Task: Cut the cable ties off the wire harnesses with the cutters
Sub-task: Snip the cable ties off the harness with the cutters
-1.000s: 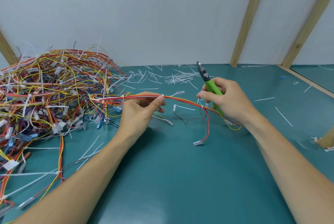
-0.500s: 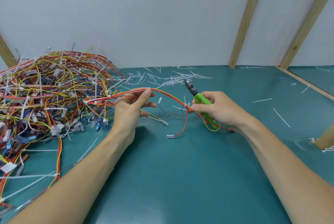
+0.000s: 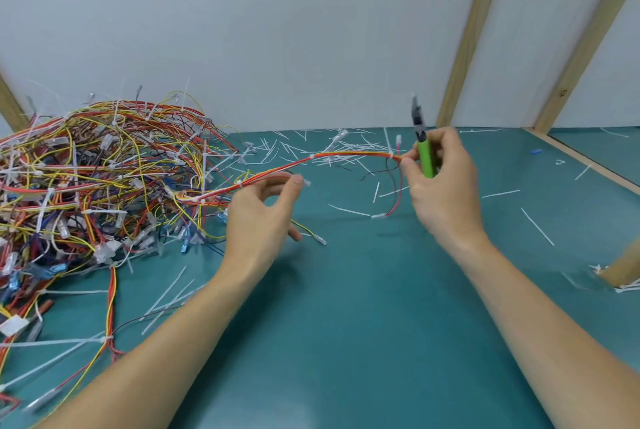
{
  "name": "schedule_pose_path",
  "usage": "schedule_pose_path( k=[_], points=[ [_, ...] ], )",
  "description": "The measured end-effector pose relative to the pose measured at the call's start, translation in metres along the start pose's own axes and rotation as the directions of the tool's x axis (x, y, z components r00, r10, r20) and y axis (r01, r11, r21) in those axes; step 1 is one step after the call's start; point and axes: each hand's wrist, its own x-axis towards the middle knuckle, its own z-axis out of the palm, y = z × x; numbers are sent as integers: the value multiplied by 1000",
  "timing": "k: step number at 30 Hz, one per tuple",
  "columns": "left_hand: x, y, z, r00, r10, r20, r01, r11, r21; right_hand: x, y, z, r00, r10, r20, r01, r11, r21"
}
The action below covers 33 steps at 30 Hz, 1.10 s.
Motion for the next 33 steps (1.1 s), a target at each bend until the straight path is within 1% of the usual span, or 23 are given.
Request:
schedule_pose_path(
  k=[2,3,4,5,6,7,8,9,10,11,12,13,14,15,16,17,19,22,24,27,31,33],
  points=[
    [-6,2,1,992,122,12,-122,972,199,0,1,-1,995,-27,-99,26,1000,-13],
    [-9,2,0,975,223,-3,-211,923,321,1,1,-2,991,-31,-128,28,999,-23],
    [-10,4,0,930,368,-15,-322,831,455,2,1,-3,989,-29,-145,24,999,-34],
    [-12,6,0,859,513,-6,-420,710,565,3,2,-3,988,-22,-153,15,999,-45],
    [-12,8,-1,781,625,16,-500,609,616,3,3,-4,988,-14,-155,6,999,-54],
    [-12,9,-1,714,699,49,-573,542,615,3,3,-3,988,-10,-155,0,998,-61],
    [-11,10,-1,663,744,84,-639,505,580,1,3,-3,989,-10,-150,0,998,-64],
    [-12,10,0,638,762,112,-688,499,527,0,1,-1,990,-13,-143,4,998,-63],
    [-14,9,1,646,752,132,-712,530,460,-3,-1,2,991,-19,-131,11,998,-57],
    [-16,8,4,680,718,149,-709,591,386,-7,-3,5,993,-29,-114,24,999,-42],
    [-19,6,8,734,658,168,-672,671,314,-12,-6,9,995,-42,-87,41,999,-18],
    [-21,4,12,800,570,188,-600,762,241,-18,-9,14,997,-59,-49,60,998,12],
    [-22,3,15,863,465,200,-497,852,163,-25,-12,18,997,-81,-4,81,996,40],
    [-21,2,18,909,366,202,-387,919,78,-31,-15,23,993,-108,47,105,992,66],
    [-19,1,18,938,294,185,-299,954,2,-37,-17,27,985,-136,101,128,988,90],
    [-17,1,17,957,246,154,-240,969,-54,-42,-18,31,975,-161,156,145,983,111],
    [-10,1,13,977,188,100,-177,978,-113,-49,-19,37,948,-200,248,170,976,136],
    [-5,0,8,981,177,79,-168,980,-106,-54,-16,42,924,-220,312,182,973,144],
    [-5,0,8,980,157,119,-145,984,-107,-54,-15,42,925,-219,312,185,973,135],
    [-5,-1,9,980,102,173,-86,991,-97,-49,-15,39,935,-236,264,217,971,98],
    [-7,0,12,970,103,219,-67,984,-164,-45,-15,33,932,-257,255,248,966,68],
    [-7,2,13,970,107,219,-66,980,-187,-46,-15,33,930,-262,259,259,965,47]
  ],
)
